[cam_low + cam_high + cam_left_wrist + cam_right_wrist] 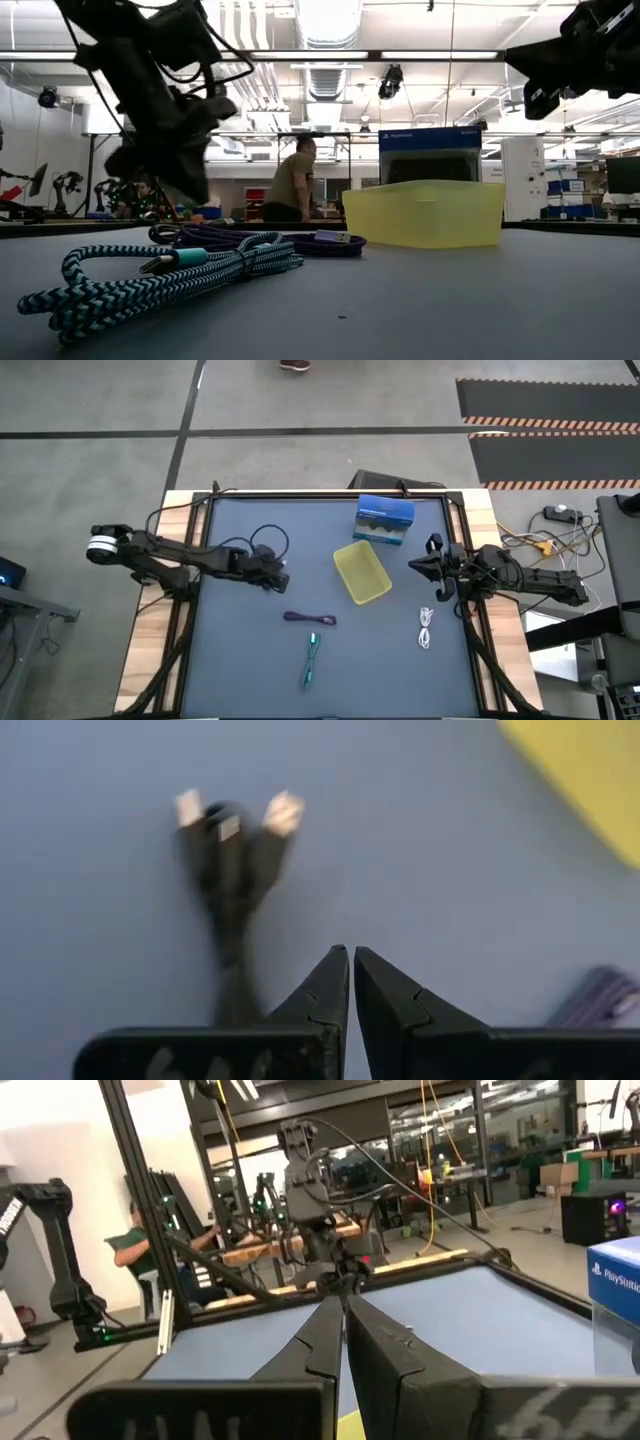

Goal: Pick and place USB-C Cables
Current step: Put the purple charger cable into the yellow bin

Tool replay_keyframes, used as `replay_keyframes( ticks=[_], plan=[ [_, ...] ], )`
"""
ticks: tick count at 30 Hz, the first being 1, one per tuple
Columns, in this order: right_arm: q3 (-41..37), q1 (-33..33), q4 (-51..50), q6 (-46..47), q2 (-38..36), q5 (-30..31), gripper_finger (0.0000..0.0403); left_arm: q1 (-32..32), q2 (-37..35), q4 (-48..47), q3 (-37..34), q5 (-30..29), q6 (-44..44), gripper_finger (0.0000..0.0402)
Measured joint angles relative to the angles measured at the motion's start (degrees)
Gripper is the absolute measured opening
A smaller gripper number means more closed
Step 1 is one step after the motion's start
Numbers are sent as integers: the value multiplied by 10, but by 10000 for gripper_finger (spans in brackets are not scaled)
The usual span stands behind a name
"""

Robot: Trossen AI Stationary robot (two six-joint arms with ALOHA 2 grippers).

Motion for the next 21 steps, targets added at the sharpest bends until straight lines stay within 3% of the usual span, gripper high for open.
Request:
replay_keyframes(
  ticks=[3,9,21],
  plan=[
    [7,0,2,0,0,0,13,0,-10,-59,7,2,-32,5],
    [15,0,1,0,0,0,13,-3,-15,-66,7,4,-33,5],
    [16,0,1,0,0,0,13,5,-12,-66,7,-54,35,7]
  ],
)
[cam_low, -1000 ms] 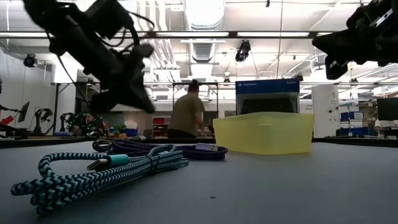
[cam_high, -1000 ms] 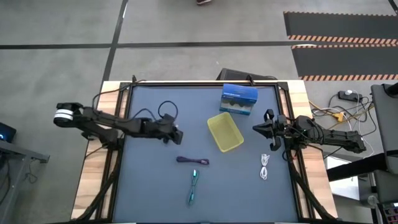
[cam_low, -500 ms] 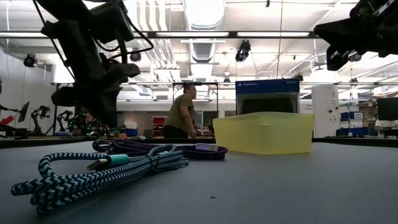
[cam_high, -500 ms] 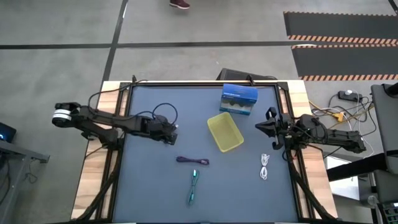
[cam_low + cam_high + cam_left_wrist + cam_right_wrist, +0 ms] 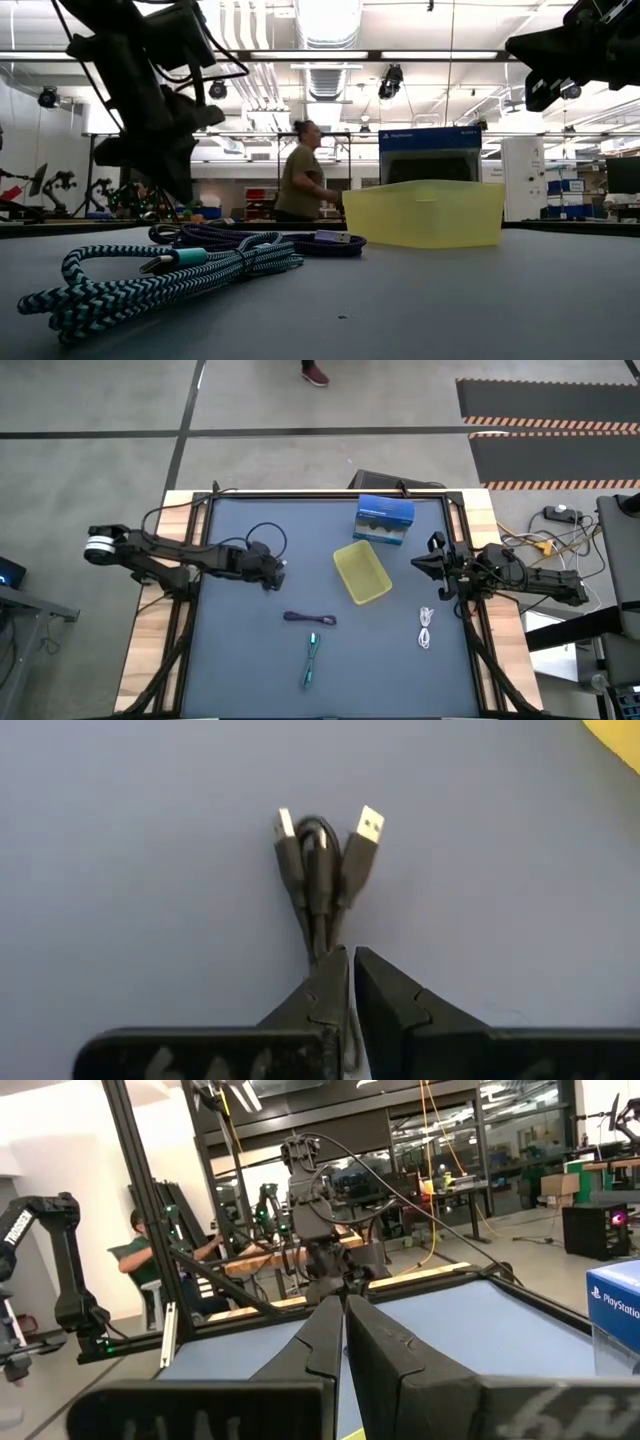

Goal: Pick and place USB-C Cables
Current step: Put the purple charger cable into the yellow bin

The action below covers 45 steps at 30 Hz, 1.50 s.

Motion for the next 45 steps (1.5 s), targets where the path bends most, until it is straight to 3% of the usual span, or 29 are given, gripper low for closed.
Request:
replay_keyframes(
  ticks=[4,13,18,27,45],
  plan=[
    [0,0,0,0,0,0,13,1,16,10,-1,-14,22,30],
    [0,0,0,0,0,0,13,3,68,40,-1,-34,38,140],
    [0,0,0,1,0,0,13,3,106,45,-1,-53,37,175],
    [0,0,0,2,0,0,13,3,165,84,0,-89,34,180],
    [1,0,0,2,0,0,13,3,179,103,-1,-134,19,180]
  ],
)
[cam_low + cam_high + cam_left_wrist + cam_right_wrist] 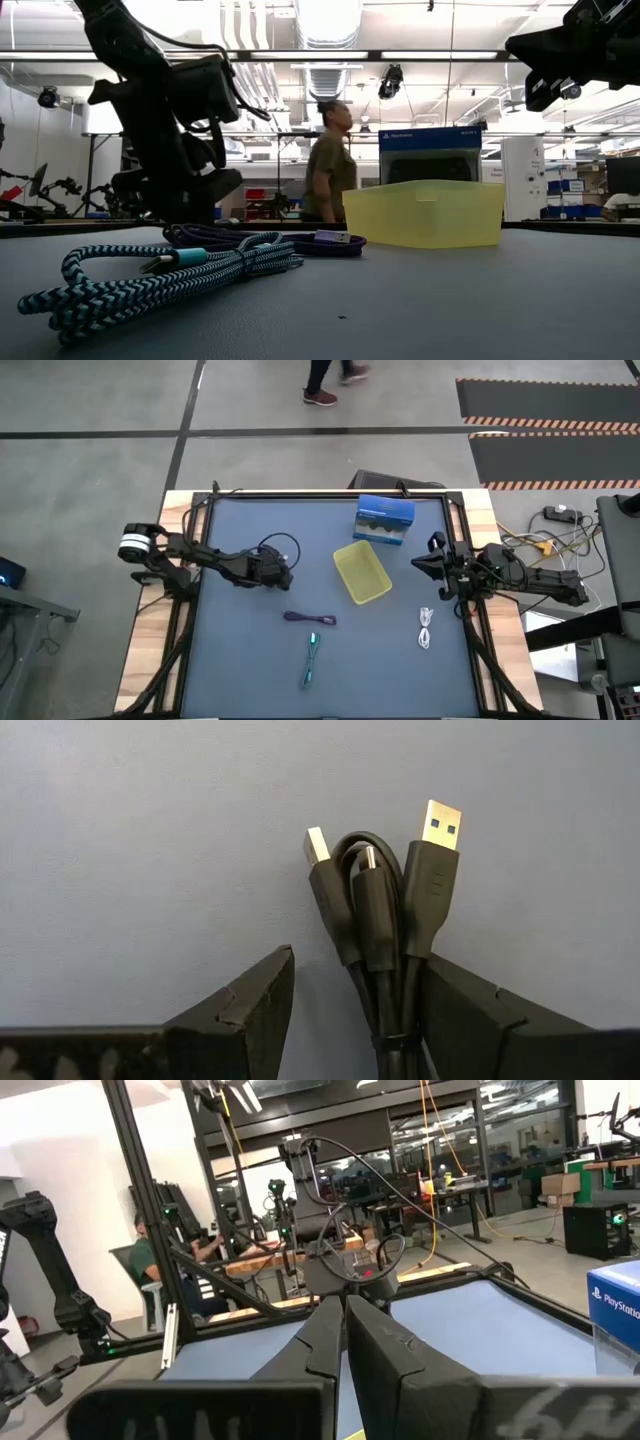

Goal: Pick and place USB-C Cables
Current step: Put the purple charger cable into the yellow bin

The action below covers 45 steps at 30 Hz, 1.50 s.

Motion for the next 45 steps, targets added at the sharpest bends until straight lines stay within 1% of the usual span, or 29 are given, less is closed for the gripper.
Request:
replay_keyframes(
  ticks=[5,8,10,13,16,20,22,25,29,37,45],
  plan=[
    [0,0,-1,0,0,0,13,0,0,4,0,0,0,180],
    [0,0,-1,0,0,0,13,-1,-11,2,-2,11,3,180],
    [0,0,-1,3,0,0,13,-2,-24,-1,-2,27,7,180],
    [0,0,0,9,0,0,13,-5,-59,-8,-2,75,30,180],
    [0,0,0,10,0,-1,13,-12,-95,2,-1,118,81,180],
    [0,0,0,9,0,-1,13,-46,-126,52,-1,191,199,180],
    [0,0,0,9,0,-1,13,-70,-130,94,-1,206,257,180],
    [0,0,0,9,0,-1,13,-108,-131,123,-1,210,321,180],
    [0,0,0,9,0,-1,13,-140,-113,161,-4,208,362,180],
    [0,0,-5,13,1,0,13,-162,-46,251,-9,207,364,180],
    [0,0,-6,14,1,-1,13,-165,22,329,-7,205,368,180]
  ],
)
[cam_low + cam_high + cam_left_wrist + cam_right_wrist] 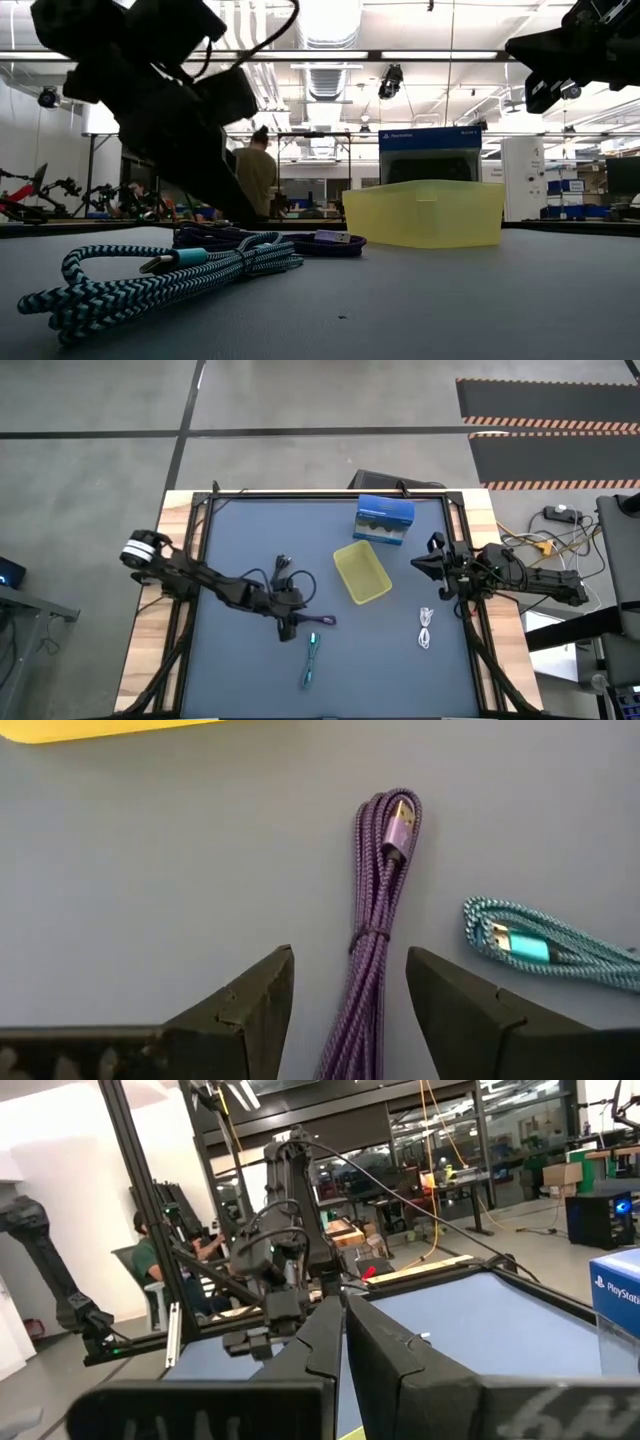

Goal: Pick and place USB-C Cables
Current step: Put the purple charger cable into the yellow bin

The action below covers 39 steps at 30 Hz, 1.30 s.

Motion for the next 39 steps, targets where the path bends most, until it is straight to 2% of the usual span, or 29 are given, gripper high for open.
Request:
replay_keyframes(
  ticks=[4,8,21,30,39],
  plan=[
    [0,0,0,1,0,0,13,0,17,3,1,-3,-1,175],
    [0,0,2,3,0,0,13,0,30,-2,-2,-4,-5,151],
    [0,0,2,22,0,0,13,1,33,2,-11,-11,-26,16],
    [0,0,-3,20,0,0,13,0,23,-11,-4,-10,-21,14],
    [0,0,-9,18,0,0,13,0,-29,-6,-3,-31,-12,13]
  ],
)
